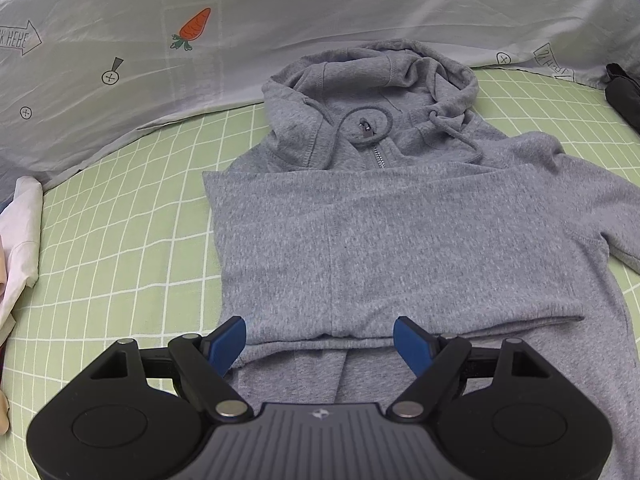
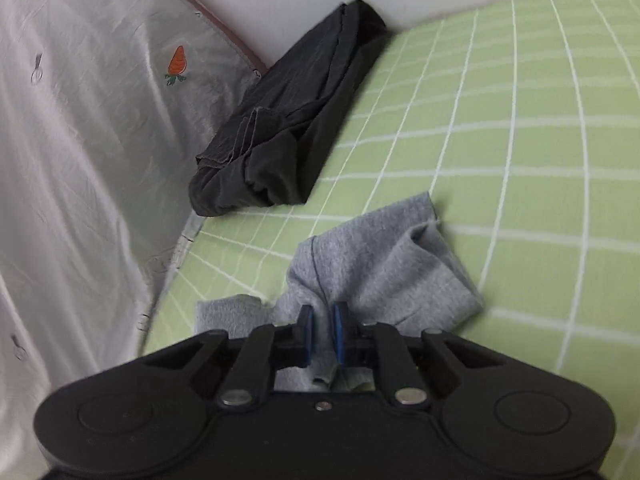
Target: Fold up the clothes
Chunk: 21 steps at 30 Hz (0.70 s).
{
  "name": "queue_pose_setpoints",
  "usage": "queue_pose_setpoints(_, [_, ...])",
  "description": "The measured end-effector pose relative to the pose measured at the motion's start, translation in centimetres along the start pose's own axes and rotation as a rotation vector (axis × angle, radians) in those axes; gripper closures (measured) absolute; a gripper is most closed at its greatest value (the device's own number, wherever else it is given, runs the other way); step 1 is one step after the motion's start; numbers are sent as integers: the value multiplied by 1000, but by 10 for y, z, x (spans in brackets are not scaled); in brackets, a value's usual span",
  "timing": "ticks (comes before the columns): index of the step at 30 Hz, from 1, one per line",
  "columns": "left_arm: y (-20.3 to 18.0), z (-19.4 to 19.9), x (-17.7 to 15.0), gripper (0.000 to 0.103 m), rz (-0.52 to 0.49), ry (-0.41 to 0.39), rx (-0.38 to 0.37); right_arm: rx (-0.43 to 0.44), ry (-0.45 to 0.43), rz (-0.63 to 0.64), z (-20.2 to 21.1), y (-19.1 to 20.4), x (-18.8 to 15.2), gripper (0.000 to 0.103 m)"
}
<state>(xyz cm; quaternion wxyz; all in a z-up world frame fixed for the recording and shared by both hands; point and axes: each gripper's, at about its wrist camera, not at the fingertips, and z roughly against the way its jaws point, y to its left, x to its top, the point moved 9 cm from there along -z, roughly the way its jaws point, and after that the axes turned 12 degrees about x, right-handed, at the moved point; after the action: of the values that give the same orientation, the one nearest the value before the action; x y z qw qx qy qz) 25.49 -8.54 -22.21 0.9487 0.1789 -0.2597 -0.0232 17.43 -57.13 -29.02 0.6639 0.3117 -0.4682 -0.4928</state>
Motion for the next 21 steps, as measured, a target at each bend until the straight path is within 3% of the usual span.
queue_pose_setpoints(4, [10,-3,-2,21,31,6,8,199,129,-250,-39,22,-56,94])
queue_pose_setpoints(6, [14,-6,-4,21,46,14,13,274,219,-300,-57,42,-85,96])
queue_pose_setpoints(13, [22,-9,-4,21,71,19,18,372,560,-104,-93,123,-182,99])
queue_pose_setpoints(17, [21,-8,-3,21,67,11,17,334,706,115,-95,149,-231,99])
queue_pose_setpoints(19, [19,-7,-1,21,62,4,9,317,730,226,-89,158,-239,93])
queue_pose_setpoints(20, [18,-6,-1,21,60,1,4,311,715,270,-84,162,-236,81])
queue_pose_setpoints(21, [16,-5,0,21,57,-2,-2,304,701,315,-79,166,-234,56])
